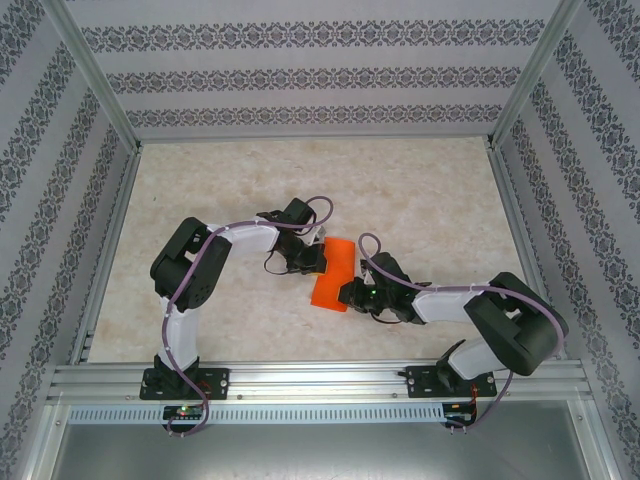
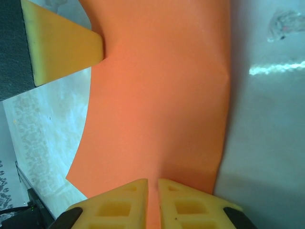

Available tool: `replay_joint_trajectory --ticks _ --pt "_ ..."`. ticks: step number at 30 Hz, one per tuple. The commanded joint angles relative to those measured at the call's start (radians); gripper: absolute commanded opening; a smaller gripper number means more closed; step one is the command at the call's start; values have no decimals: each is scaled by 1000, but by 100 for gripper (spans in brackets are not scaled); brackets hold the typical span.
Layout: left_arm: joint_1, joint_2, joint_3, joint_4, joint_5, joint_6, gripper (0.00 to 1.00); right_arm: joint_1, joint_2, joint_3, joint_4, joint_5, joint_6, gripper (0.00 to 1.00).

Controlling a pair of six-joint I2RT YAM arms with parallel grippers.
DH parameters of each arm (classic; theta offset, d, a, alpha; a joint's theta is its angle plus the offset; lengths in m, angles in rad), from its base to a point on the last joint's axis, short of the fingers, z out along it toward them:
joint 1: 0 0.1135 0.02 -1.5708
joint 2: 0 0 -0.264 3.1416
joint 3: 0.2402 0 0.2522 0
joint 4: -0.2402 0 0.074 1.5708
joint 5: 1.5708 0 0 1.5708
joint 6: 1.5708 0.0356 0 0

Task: Fold a paper plane with a square sheet of paper (pick it up from the middle)
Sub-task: Fold the square sheet of paper in half at the center of the table.

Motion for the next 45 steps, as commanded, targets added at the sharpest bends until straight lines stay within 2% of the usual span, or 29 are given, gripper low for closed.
replay_joint_trajectory --ticks 1,6,16,22,26,29,34,39,45 --pt "-12 45 1 -67 -53 24 0 24 -65 -7 -24 16 9 15" --pt "-14 47 4 -69 -52 24 0 54 -105 -12 -16 25 15 15" --pt "-14 45 8 -73 -53 24 0 73 15 -75 35 20 37 15" --pt "-13 44 7 -74 -52 24 0 69 -101 -52 -38 47 26 16" --pt "-14 45 8 -77 -53 29 0 13 -177 47 -138 82 -23 17" --pt "-14 45 8 -78 -54 32 0 -56 -195 78 -122 100 -47 17" --pt "-14 55 10 -77 -52 30 0 -135 -144 115 -49 39 -66 17" --pt "-14 56 17 -84 -54 36 0 -136 -46 139 -6 -13 -76 17" --pt "-14 56 14 -86 -54 39 0 -143 40 134 -2 2 -103 17"
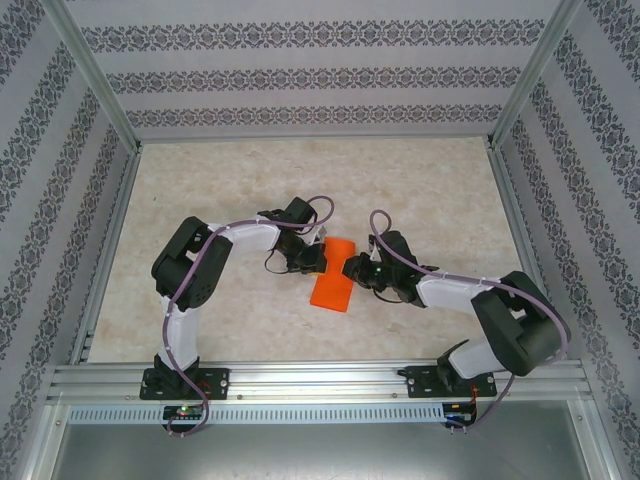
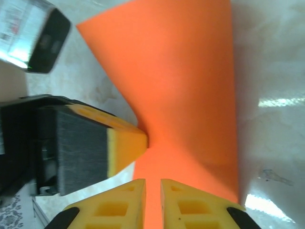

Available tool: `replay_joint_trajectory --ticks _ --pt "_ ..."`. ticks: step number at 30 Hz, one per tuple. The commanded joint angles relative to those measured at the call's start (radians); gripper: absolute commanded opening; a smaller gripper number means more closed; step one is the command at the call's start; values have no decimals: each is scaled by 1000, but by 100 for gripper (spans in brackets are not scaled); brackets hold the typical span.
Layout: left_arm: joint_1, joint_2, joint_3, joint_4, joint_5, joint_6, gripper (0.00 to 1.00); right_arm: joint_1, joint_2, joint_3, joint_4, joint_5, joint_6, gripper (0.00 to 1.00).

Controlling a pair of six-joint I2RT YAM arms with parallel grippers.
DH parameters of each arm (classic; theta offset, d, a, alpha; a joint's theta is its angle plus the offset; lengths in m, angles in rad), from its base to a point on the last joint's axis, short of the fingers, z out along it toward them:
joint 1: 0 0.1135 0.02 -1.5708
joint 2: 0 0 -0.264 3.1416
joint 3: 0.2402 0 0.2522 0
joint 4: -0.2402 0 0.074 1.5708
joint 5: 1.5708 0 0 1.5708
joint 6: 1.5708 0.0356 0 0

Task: Fold a paper plane with a square sheet of paper (pick it up from the middle)
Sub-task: Fold the square sheet of paper in half at the center of the table.

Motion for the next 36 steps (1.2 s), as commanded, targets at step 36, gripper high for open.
replay_joint_trajectory --ticks 36 --pt "-11 55 -13 -80 -61 57 0 -65 170 34 114 -50 -22 20"
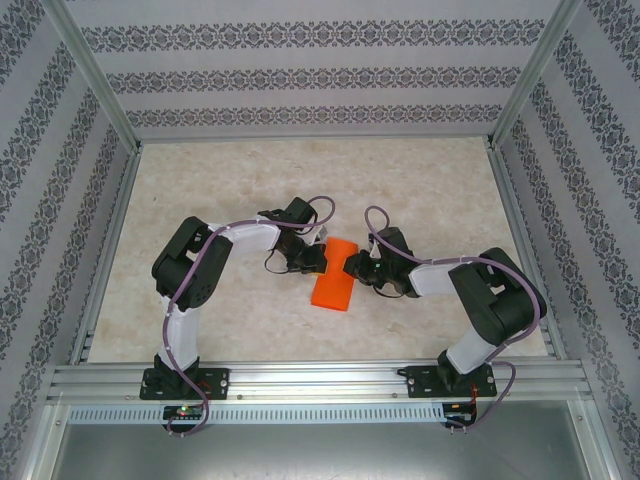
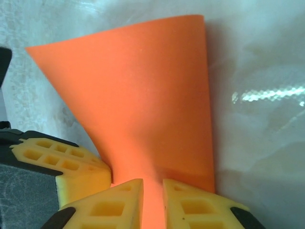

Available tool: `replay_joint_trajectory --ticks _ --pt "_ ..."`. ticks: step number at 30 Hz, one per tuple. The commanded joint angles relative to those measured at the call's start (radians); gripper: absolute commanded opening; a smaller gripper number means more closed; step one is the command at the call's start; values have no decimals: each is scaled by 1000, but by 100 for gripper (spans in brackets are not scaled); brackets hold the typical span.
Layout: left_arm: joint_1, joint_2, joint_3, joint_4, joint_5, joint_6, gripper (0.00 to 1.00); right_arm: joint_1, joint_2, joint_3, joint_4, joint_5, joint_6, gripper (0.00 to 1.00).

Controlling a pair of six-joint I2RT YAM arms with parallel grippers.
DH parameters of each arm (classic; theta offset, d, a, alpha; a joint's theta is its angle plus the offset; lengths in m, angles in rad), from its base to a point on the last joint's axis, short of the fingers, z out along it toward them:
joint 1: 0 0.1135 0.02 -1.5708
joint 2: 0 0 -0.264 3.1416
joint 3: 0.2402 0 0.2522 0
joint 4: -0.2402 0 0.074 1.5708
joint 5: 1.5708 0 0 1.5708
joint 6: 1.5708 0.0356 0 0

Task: Fold a paper plane with a square sheet of paper (pick it up from the middle)
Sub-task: Fold the square sheet of paper in half at the center of the table.

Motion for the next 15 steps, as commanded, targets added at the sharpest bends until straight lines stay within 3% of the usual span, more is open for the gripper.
replay_joint_trajectory --ticks 1,6,15 --pt "-10 51 -14 -78 -62 32 0 0 -25 5 20 -7 10 20" --pt "-10 49 -17 -78 -66 33 0 -15 -71 75 -60 -12 -37 20" --pt "-10 51 -19 -75 -61 33 0 -49 75 37 9 -5 -63 18"
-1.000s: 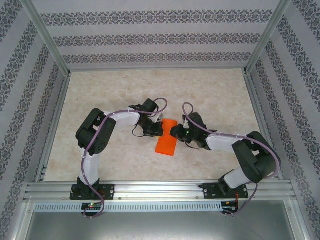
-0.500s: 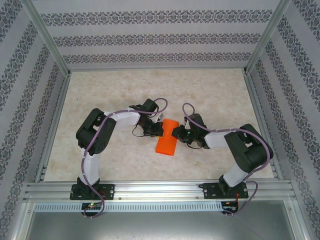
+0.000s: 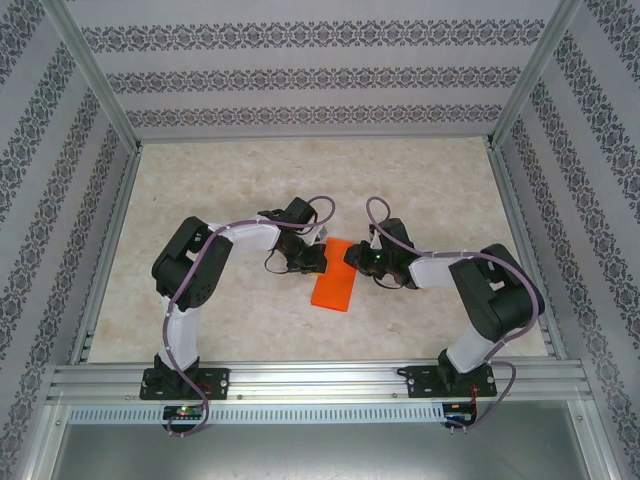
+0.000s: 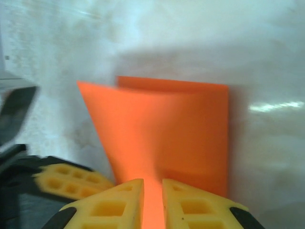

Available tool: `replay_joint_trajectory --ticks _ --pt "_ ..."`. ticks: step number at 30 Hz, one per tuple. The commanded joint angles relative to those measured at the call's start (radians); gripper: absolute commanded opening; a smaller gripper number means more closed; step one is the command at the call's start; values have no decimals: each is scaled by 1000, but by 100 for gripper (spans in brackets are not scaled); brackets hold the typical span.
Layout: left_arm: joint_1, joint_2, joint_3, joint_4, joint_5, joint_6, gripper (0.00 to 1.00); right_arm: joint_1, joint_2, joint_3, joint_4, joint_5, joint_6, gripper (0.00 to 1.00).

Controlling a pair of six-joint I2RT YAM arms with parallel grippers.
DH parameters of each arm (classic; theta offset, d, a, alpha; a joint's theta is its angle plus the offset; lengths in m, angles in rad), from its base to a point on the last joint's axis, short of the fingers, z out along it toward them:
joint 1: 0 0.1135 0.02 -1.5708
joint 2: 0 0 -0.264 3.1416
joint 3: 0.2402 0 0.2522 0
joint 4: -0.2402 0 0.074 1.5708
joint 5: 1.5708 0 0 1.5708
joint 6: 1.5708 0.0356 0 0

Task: Fold a paper plane with a square sheet of paper (pick it up from the middle)
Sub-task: Fold the square sheet of paper in half at the center of the table.

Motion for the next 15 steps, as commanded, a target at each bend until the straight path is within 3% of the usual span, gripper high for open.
replay_joint_trajectory --ticks 1,11,15 --pt "-11 49 -19 -78 -63 34 0 -10 45 -28 42 -1 -24 18" --pt "-11 45 -18 -84 -72 39 0 -14 -72 73 -79 -14 -39 19" --pt "-11 43 -18 -81 -70 38 0 -33 -33 107 -109 -12 -67 19"
